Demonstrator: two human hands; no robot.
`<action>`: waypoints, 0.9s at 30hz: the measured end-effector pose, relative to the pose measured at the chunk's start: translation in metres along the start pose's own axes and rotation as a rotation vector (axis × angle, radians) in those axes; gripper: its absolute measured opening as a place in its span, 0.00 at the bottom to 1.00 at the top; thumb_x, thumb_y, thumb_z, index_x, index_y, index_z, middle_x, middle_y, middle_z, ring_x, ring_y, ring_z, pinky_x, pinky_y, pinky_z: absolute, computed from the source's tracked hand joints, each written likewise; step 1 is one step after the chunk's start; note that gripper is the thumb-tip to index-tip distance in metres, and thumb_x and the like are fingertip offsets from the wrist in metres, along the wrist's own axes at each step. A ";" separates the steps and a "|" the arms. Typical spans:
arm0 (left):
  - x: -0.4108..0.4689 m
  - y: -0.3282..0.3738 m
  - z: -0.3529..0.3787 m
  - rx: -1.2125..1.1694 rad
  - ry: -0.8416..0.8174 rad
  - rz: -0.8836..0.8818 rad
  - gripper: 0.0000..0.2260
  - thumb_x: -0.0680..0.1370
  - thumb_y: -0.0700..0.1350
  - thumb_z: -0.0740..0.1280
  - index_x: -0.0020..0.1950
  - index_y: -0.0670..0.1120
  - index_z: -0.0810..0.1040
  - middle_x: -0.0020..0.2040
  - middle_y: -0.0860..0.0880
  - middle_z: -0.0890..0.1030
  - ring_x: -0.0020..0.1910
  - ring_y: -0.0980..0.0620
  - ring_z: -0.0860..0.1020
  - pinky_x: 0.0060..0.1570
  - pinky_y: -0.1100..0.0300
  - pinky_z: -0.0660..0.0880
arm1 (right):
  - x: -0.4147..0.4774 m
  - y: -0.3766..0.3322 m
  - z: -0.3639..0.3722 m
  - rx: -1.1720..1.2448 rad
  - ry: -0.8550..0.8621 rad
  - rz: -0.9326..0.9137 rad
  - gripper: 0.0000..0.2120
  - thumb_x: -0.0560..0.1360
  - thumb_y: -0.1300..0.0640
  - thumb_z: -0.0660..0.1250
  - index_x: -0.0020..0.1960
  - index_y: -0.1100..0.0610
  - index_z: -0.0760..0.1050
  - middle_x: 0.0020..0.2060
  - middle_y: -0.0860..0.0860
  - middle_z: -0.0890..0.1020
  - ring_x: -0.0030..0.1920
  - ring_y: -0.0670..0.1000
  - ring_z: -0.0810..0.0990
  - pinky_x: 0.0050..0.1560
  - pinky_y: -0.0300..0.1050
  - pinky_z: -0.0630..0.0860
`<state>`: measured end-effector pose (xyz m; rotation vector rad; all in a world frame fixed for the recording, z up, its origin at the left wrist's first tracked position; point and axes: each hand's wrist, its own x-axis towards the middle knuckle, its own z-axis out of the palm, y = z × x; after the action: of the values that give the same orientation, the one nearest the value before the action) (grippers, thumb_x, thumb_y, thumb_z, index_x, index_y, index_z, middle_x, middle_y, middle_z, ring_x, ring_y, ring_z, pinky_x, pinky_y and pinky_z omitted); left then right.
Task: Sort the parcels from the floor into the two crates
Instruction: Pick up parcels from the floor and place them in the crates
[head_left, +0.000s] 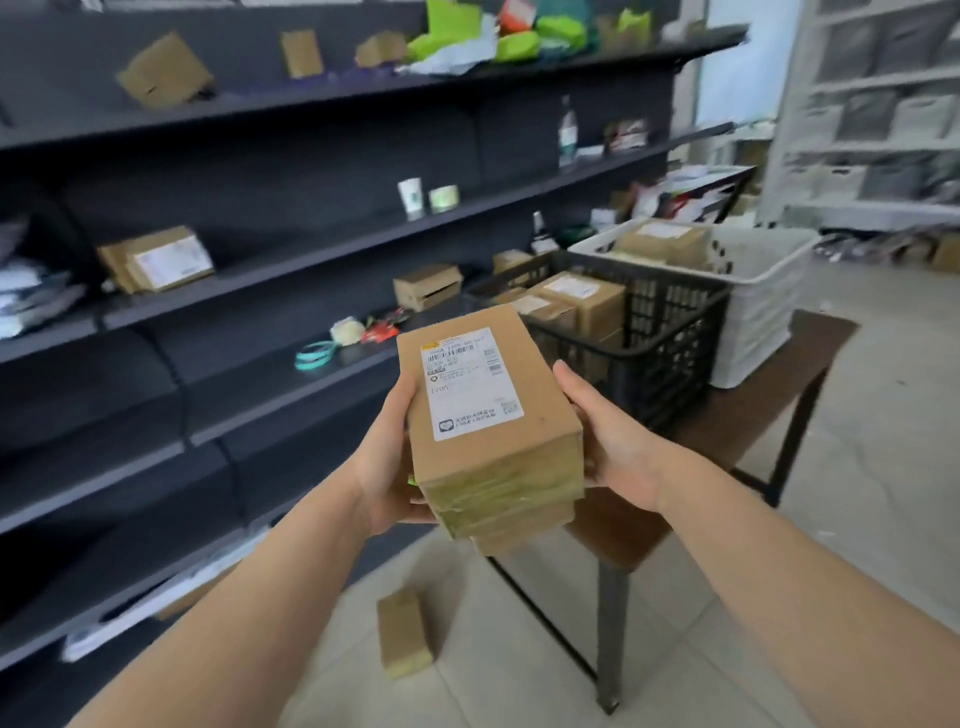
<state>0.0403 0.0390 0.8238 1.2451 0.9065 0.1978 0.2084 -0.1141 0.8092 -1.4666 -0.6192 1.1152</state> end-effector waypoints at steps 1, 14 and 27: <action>0.005 0.010 0.022 0.007 -0.011 0.016 0.38 0.64 0.81 0.58 0.59 0.55 0.84 0.56 0.45 0.85 0.59 0.39 0.81 0.61 0.40 0.75 | -0.002 -0.007 -0.021 -0.002 0.018 -0.012 0.30 0.70 0.24 0.54 0.57 0.41 0.80 0.43 0.44 0.85 0.45 0.48 0.80 0.47 0.46 0.73; 0.079 0.135 0.170 0.032 -0.013 0.176 0.36 0.66 0.78 0.60 0.62 0.55 0.81 0.59 0.45 0.84 0.59 0.37 0.80 0.59 0.36 0.75 | 0.029 -0.112 -0.178 0.007 0.164 -0.152 0.36 0.64 0.19 0.54 0.61 0.39 0.77 0.58 0.47 0.82 0.60 0.53 0.77 0.66 0.58 0.70; 0.221 0.218 0.207 -0.022 0.035 0.206 0.37 0.65 0.79 0.59 0.61 0.54 0.81 0.58 0.43 0.84 0.60 0.38 0.79 0.61 0.38 0.73 | 0.167 -0.175 -0.263 0.019 0.168 -0.168 0.34 0.65 0.21 0.57 0.59 0.42 0.78 0.56 0.49 0.83 0.58 0.53 0.78 0.64 0.55 0.72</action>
<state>0.3978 0.0943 0.9146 1.3175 0.8030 0.3929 0.5470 -0.0500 0.9043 -1.4462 -0.6001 0.8561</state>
